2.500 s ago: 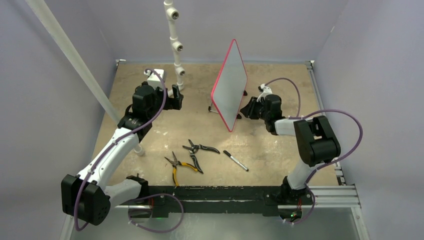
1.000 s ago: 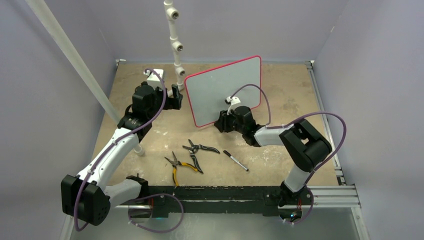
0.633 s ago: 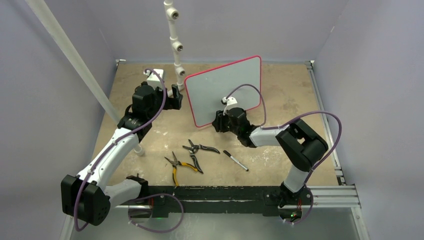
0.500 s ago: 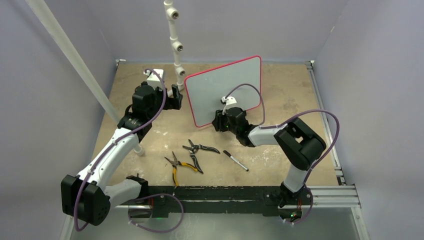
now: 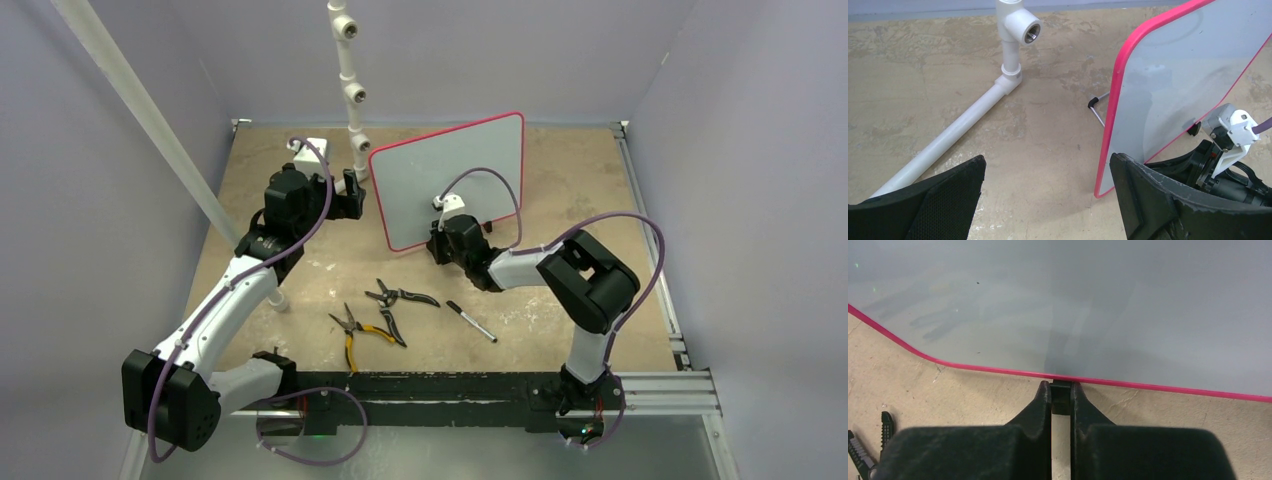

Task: Write a sentence on the whiteboard
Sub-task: Move the whiteboard to the center of the board.

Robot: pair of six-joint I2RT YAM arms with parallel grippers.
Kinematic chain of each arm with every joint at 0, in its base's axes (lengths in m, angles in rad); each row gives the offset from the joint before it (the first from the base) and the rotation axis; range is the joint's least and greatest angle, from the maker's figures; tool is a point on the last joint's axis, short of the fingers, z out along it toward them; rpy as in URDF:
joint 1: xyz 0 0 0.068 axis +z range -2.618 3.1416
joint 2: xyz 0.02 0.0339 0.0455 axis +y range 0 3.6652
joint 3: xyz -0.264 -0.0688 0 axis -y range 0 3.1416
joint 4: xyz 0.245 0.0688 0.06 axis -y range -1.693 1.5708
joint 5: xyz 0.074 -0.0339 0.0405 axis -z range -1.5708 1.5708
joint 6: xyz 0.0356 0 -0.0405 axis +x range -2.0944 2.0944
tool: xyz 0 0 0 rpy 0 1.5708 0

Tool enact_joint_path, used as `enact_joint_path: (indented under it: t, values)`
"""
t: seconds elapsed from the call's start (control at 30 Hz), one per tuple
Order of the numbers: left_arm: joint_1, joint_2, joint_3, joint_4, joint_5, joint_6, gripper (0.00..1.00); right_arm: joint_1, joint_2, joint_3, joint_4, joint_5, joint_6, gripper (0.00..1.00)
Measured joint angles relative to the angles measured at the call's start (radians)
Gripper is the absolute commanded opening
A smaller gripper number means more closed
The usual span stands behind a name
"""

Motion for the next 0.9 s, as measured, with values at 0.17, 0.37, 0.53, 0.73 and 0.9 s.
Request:
enact_joint_path:
  t: [0.17,0.37,0.53,0.73,0.9]
  values:
    - [0.000,-0.002,0.000,0.000,-0.003,0.000,0.92,0.015,0.004,0.006,0.001,0.018,-0.052,0.00]
    - [0.000,-0.034,0.000,-0.006,-0.027,0.002,0.92,0.045,0.004,-0.002,0.009,0.043,-0.087,0.00]
    - [0.000,-0.087,0.000,-0.006,-0.041,0.017,0.92,0.102,0.000,-0.018,0.024,0.053,-0.102,0.00]
    - [0.000,-0.110,-0.001,0.002,-0.041,0.018,0.92,0.162,-0.023,-0.045,0.027,0.038,-0.106,0.00]
    - [0.000,-0.128,-0.018,0.008,-0.036,0.018,0.92,0.178,-0.034,-0.060,0.029,0.038,-0.107,0.00]
